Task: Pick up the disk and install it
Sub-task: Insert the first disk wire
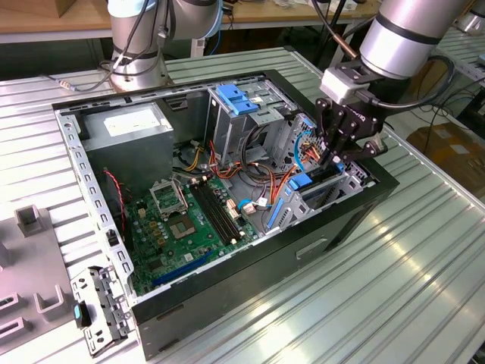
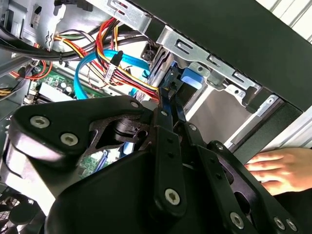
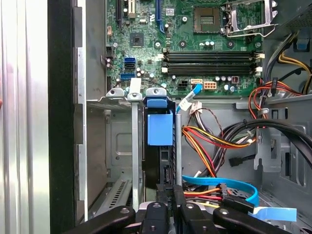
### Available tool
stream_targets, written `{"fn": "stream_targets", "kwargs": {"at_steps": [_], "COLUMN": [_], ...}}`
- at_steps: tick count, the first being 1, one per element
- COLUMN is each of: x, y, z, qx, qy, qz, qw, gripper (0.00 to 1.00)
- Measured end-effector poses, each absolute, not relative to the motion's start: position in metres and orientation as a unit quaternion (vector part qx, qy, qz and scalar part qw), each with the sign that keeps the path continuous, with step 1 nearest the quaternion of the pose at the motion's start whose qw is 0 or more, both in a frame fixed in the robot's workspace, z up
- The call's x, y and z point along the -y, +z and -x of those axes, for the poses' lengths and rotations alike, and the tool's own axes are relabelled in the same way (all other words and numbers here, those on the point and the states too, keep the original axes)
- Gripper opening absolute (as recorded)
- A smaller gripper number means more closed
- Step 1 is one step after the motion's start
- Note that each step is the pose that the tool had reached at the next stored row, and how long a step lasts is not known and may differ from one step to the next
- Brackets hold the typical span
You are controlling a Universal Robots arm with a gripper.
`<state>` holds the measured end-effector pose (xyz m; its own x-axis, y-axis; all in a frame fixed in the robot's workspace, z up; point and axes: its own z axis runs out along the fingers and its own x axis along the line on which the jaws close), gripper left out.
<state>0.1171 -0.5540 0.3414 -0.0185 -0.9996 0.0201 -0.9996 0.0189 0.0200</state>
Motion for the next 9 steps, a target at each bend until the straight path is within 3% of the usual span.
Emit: {"fn": "stream_targets", "kwargs": {"at_steps": [6,9], "x": [0.5541,0.5540], "y": [0.3409,0.3424], "z": [-0.1171,-0.1171], "qx": [0.714,0.714], "qy": [0.000,0.000], "qz": [-0.700,-0.700], "qw": [0.014,0.014], "gripper": [0.16,0.24]}}
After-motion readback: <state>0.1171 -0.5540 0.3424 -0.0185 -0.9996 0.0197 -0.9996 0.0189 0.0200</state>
